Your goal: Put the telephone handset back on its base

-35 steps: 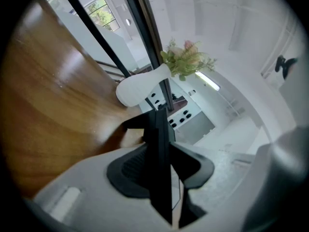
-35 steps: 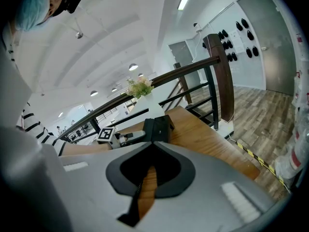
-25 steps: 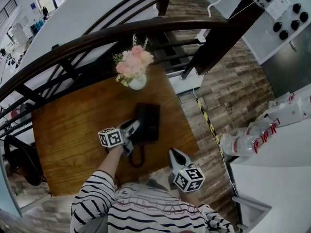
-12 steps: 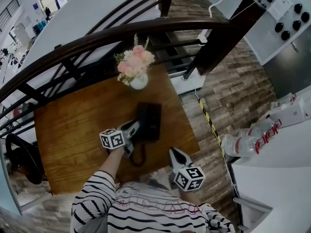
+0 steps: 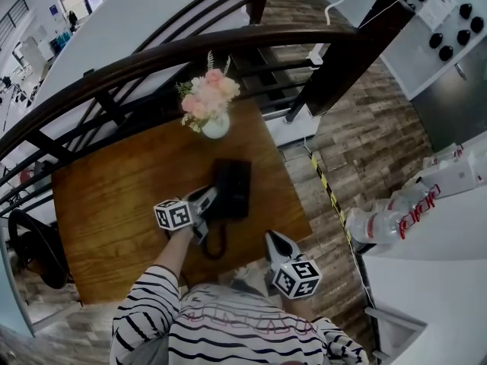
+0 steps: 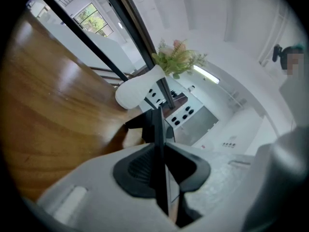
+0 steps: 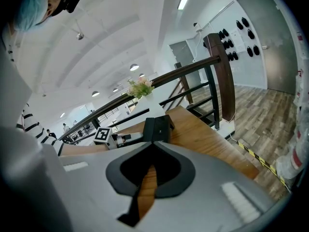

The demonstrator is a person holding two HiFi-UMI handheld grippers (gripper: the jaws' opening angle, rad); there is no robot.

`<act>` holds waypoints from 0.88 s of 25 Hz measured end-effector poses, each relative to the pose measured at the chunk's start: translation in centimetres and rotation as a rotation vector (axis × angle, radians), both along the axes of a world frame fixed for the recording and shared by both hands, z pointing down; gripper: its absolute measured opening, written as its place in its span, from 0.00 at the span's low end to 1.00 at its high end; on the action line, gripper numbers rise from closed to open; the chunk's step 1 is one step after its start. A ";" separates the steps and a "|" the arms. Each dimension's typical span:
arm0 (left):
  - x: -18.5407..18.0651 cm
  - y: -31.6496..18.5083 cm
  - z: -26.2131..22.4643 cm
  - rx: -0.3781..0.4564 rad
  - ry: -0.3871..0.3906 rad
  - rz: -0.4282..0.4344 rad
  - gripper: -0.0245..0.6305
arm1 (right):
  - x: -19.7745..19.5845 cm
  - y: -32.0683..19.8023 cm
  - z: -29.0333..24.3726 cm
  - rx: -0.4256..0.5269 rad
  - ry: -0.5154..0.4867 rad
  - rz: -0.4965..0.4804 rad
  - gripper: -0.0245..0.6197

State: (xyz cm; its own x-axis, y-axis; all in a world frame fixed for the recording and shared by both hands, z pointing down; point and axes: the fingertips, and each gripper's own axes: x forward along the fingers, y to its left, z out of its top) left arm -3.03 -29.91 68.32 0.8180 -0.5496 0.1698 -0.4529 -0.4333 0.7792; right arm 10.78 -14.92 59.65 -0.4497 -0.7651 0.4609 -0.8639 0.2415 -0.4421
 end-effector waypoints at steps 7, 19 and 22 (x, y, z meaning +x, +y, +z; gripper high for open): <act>-0.1 -0.2 0.0 -0.005 0.018 0.008 0.13 | -0.2 -0.1 0.1 -0.002 -0.003 -0.001 0.04; -0.1 -0.2 -0.1 0.026 -0.025 0.003 0.14 | -0.3 -0.1 0.1 -0.005 -0.011 -0.002 0.04; -0.2 -0.2 0.0 0.008 0.009 0.003 0.14 | -0.3 0.1 0.1 -0.006 -0.011 -0.003 0.04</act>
